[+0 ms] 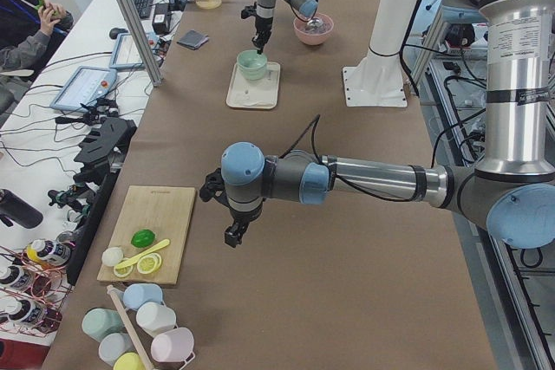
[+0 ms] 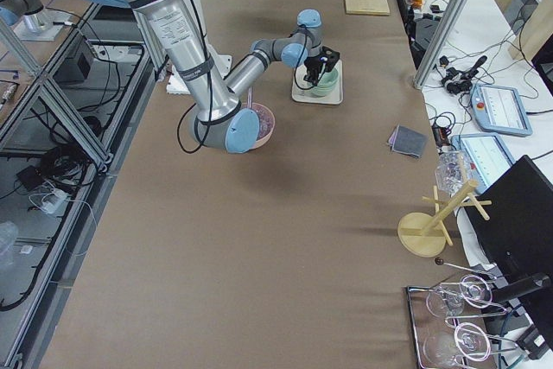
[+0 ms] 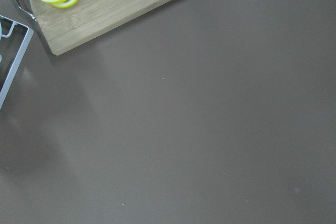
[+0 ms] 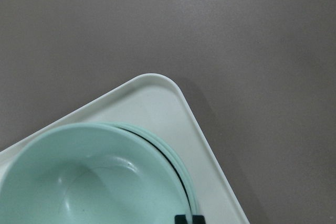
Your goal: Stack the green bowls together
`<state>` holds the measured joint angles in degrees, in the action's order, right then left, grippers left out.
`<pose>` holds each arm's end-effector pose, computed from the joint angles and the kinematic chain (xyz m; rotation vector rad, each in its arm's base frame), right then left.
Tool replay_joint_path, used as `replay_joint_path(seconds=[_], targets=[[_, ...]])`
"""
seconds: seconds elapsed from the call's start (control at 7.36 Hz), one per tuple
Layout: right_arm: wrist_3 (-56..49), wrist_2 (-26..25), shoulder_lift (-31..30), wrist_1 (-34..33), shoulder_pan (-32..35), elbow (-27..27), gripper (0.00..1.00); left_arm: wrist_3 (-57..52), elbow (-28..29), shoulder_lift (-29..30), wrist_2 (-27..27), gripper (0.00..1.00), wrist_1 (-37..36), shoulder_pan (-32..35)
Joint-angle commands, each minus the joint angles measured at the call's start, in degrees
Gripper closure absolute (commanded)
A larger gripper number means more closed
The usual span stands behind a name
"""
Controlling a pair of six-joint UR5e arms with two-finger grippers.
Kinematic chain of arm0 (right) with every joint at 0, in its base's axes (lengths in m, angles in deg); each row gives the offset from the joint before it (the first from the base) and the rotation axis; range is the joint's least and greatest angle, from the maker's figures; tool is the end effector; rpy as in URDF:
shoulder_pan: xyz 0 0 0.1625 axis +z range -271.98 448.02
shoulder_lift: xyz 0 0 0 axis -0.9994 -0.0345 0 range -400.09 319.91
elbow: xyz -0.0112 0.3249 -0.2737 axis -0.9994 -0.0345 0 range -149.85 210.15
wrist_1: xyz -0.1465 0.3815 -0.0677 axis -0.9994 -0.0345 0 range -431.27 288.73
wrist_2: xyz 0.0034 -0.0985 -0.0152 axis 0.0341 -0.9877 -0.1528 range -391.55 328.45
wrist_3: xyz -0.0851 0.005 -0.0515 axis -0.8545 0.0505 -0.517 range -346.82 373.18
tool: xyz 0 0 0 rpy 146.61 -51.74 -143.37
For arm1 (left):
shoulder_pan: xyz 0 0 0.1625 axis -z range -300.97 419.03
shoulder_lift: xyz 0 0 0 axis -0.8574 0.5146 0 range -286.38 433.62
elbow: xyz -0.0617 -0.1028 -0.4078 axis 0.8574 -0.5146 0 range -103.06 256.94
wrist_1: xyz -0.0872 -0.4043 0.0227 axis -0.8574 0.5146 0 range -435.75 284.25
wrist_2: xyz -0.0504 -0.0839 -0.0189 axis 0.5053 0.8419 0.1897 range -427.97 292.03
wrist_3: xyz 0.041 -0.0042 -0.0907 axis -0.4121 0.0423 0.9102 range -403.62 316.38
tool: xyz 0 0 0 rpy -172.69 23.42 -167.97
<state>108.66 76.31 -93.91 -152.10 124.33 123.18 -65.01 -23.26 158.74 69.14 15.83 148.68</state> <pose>-0.4968 -0.4924 0.2459 -0.0605 -0.8966 0.5490 -0.0574 -0.4618 0.6050 0.2635 0.7924 0.4068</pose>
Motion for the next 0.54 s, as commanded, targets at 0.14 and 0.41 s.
replay_joint_path(seconds=[0.14, 0.41], targets=[[-0.03, -0.01, 0.02, -0.02, -0.09, 0.04, 1.0, 0.03, 0.0, -0.04, 0.09, 0.01, 0.0, 0.0], [-0.38, -0.01, 0.02, 0.15, -0.18, 0.04, 1.0, 0.03, 0.0, -0.04, 0.09, 0.01, 0.0, 0.0]])
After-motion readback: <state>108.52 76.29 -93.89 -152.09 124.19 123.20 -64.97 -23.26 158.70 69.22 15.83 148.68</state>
